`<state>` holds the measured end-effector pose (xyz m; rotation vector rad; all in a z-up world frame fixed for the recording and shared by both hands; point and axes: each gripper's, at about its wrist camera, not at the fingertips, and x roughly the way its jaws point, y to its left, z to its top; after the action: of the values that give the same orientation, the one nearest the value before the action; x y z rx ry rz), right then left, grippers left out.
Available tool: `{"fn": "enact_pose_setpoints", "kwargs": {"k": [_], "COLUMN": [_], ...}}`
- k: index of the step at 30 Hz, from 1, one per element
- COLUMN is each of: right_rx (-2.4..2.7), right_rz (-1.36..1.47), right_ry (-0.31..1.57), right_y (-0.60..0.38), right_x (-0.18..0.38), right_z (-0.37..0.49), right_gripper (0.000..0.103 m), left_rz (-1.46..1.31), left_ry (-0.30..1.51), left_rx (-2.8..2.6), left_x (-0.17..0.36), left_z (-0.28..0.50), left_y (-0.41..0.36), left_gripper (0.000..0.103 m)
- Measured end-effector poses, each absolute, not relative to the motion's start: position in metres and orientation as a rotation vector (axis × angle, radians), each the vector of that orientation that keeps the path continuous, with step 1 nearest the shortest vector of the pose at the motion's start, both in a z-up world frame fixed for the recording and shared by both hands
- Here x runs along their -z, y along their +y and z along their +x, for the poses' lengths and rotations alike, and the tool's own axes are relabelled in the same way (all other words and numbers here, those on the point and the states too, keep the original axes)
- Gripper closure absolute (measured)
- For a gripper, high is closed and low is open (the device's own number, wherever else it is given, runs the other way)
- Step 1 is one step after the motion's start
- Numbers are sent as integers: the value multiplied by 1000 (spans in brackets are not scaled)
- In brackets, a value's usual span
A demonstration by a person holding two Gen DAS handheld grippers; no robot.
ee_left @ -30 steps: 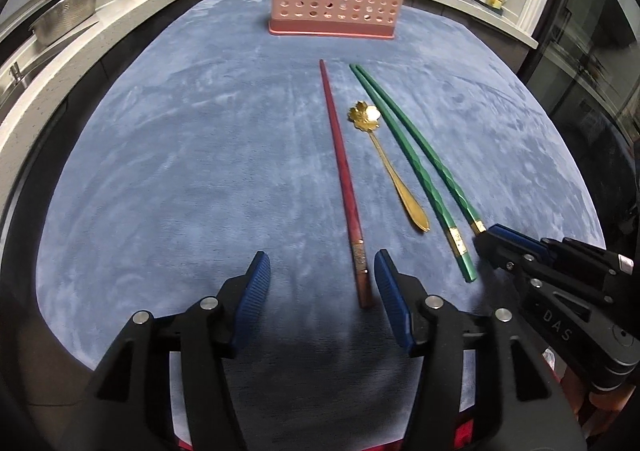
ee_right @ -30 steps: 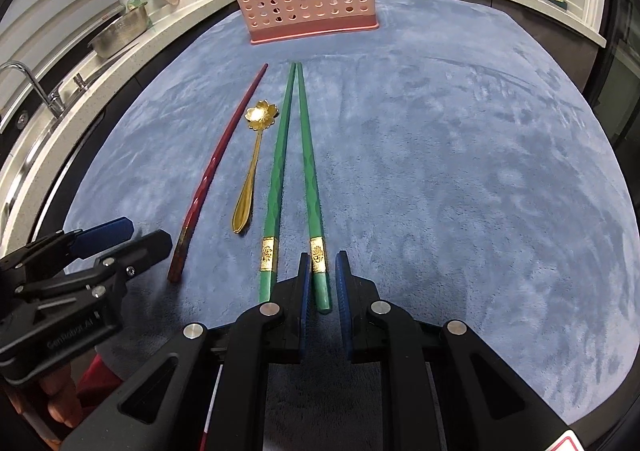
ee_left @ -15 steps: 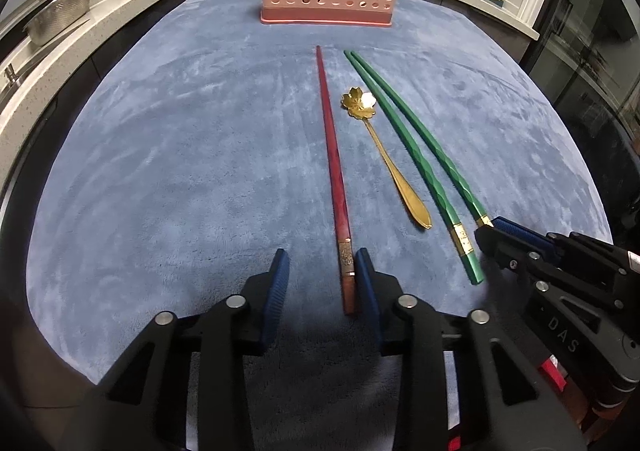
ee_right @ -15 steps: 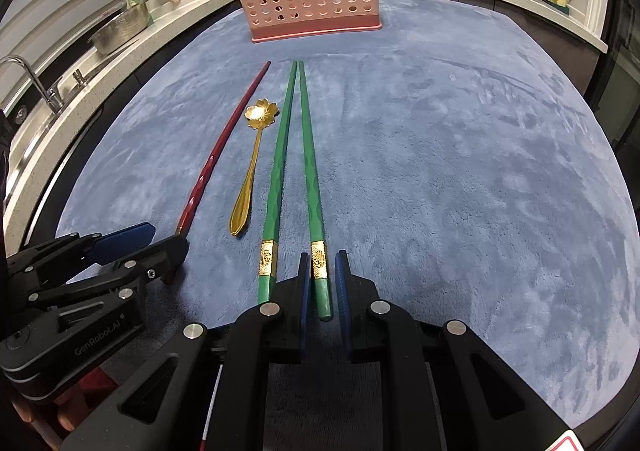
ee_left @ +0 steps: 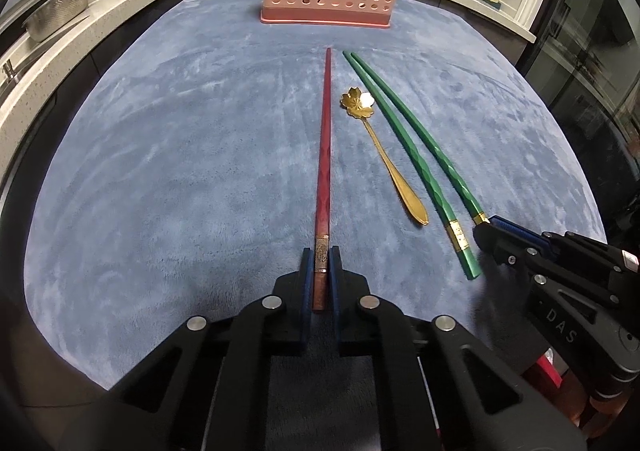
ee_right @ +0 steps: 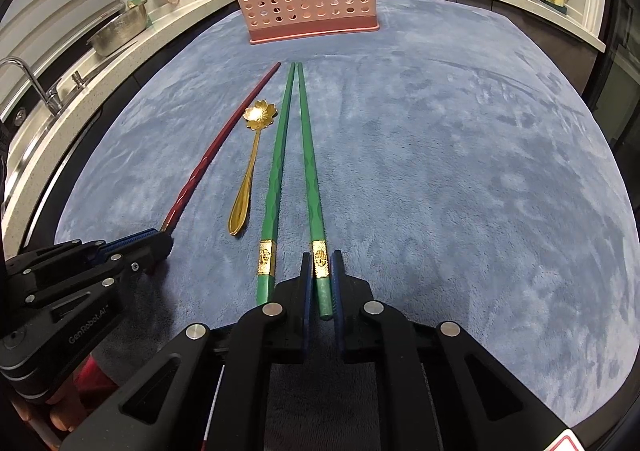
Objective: Organize utensils
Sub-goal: 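Grasp the dark red chopstick with the left tool while the right tool grasps a green chopstick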
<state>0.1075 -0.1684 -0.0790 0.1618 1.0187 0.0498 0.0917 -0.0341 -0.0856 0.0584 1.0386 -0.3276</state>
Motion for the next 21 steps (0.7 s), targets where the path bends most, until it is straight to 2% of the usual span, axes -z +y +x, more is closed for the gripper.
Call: {"fn": "enact_pose_setpoints", "kwargs": {"k": [13,21], "right_rx": [-52,-42], "right_rz": [190,228], "right_ry": [970,880], "right_y": [-174,-182], "right_x": [58,19], "right_z": [98,94], "right_gripper": [94,95], "left_rz": [5,-35], "left_ry": [964,893], "left_rx": [312,311], "left_x": [50,11], "left_z": [89,94], "left_y": [-18,-10], "left_gripper": [96,96]}}
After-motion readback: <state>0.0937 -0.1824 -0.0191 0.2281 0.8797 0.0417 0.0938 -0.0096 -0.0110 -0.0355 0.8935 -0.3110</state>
